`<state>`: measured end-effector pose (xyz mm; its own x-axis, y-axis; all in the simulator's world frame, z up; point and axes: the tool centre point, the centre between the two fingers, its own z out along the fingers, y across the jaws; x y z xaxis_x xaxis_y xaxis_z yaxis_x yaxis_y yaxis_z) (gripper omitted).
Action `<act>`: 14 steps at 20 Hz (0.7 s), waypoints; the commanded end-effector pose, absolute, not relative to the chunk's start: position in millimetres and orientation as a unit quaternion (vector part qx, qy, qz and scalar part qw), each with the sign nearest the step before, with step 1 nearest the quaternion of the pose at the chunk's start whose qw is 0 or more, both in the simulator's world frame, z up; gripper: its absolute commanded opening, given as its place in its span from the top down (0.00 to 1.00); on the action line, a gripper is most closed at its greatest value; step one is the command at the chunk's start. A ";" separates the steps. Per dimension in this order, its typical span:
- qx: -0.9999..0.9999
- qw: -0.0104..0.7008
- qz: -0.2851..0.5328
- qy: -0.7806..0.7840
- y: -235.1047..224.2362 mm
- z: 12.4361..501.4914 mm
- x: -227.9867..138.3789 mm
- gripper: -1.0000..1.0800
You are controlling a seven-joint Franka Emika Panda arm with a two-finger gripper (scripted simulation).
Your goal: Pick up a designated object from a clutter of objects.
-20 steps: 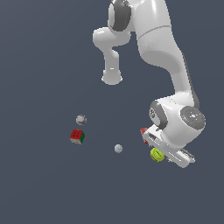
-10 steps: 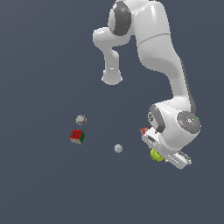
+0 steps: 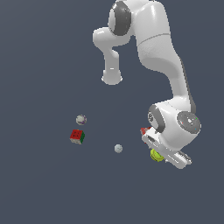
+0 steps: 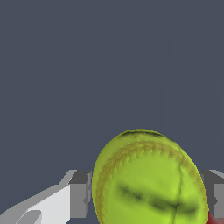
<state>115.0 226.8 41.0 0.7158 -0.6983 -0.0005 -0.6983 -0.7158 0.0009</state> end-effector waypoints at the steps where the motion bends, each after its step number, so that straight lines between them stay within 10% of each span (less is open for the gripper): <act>1: 0.926 0.000 0.000 -0.377 226.7 41.5 114.6 1.00; 14: 0.926 0.000 0.000 -0.377 222.5 72.4 89.8 1.00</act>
